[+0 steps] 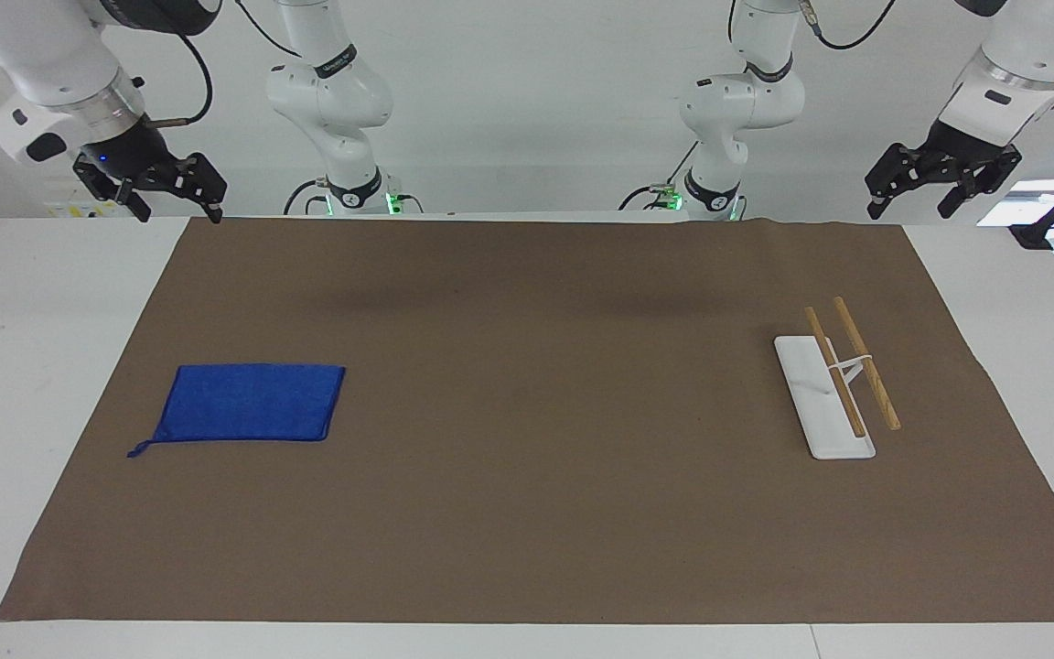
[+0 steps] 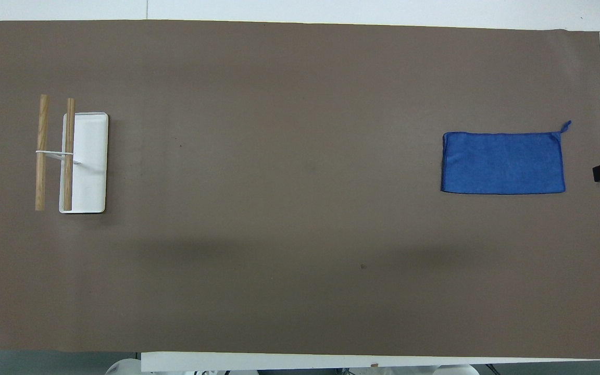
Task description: Right arm passes towel to left arm to hang
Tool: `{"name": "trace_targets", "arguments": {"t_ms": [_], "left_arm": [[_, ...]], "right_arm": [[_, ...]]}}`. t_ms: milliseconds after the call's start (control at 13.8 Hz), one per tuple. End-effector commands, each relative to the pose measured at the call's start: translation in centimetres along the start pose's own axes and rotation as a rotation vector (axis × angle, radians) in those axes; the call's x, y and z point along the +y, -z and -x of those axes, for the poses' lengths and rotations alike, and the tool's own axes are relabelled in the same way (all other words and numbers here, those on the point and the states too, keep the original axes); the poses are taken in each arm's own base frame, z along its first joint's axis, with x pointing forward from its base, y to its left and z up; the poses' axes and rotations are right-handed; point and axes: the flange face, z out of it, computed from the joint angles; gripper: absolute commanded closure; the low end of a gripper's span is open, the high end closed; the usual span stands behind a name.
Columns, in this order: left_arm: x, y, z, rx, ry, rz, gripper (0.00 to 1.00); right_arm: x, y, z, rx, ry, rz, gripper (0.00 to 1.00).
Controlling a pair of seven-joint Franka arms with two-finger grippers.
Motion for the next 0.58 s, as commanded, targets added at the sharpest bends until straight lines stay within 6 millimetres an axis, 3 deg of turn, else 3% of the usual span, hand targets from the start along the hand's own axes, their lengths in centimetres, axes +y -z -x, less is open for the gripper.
{"name": "trace_targets", "arguments": {"t_ms": [0, 509], "left_arm": [[-0.29, 0.09, 0.39, 0.002, 0.0, -0.008, 0.0], [-0.29, 0.09, 0.39, 0.002, 0.0, -0.008, 0.0]], "right_arm": [[-0.01, -0.09, 0.37, 0.012, -0.005, -0.009, 0.0], [0.43, -0.48, 0.73, -0.005, 0.003, -0.023, 0.0]]}}
